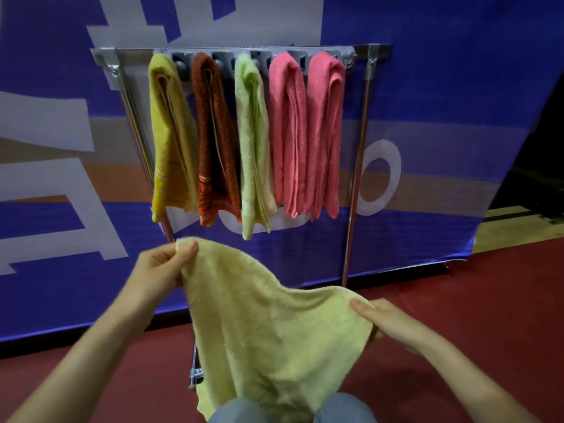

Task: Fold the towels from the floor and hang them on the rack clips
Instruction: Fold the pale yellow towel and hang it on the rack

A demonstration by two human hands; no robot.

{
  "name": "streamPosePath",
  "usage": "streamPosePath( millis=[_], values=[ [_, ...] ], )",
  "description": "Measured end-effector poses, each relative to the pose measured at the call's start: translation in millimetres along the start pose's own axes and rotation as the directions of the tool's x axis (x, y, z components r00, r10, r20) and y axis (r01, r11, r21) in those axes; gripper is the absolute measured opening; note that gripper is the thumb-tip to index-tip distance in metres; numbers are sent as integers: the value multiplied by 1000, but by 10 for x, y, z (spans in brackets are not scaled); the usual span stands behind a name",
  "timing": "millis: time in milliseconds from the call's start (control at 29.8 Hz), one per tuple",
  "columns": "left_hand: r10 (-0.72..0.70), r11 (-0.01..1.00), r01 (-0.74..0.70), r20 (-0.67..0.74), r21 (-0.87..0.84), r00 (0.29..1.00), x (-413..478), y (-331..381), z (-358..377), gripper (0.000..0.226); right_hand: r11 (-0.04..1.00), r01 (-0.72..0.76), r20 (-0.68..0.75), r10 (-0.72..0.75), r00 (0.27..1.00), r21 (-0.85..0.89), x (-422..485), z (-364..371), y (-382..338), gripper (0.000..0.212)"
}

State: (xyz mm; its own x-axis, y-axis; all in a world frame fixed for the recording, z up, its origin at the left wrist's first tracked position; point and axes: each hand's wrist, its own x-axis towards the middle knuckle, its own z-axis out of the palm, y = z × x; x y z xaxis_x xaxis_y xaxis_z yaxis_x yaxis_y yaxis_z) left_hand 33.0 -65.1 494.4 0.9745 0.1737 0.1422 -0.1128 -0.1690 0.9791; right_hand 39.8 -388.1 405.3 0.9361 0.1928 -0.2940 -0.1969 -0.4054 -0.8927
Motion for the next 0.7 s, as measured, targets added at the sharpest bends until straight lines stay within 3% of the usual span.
streamPosePath(
  millis=[269, 369, 537, 604, 705],
  values=[
    [-45, 998, 40, 103, 48, 994, -417, -558, 771, 28, 943, -114, 350, -2, 937, 312, -36, 357, -351, 36],
    [-6, 999, 1, 116, 46, 993, -586, -588, 1022, 31, 884, -154, 334, -2, 943, 440, -60, 501, -451, 34],
    [85, 977, -101, 88, 187, 992, -707, -660, 1154, 22, 712, -220, 278, 36, 960, 667, -89, 659, -538, 39],
    [78, 977, -93, 85, 194, 993, -734, -690, 1186, 32, 678, -232, 288, 31, 957, 698, -93, 740, -574, 45],
    [72, 971, -84, 61, 225, 996, -757, -656, 1234, 23, 647, -247, 321, 4, 947, 722, -78, 847, -605, 62]
  ],
)
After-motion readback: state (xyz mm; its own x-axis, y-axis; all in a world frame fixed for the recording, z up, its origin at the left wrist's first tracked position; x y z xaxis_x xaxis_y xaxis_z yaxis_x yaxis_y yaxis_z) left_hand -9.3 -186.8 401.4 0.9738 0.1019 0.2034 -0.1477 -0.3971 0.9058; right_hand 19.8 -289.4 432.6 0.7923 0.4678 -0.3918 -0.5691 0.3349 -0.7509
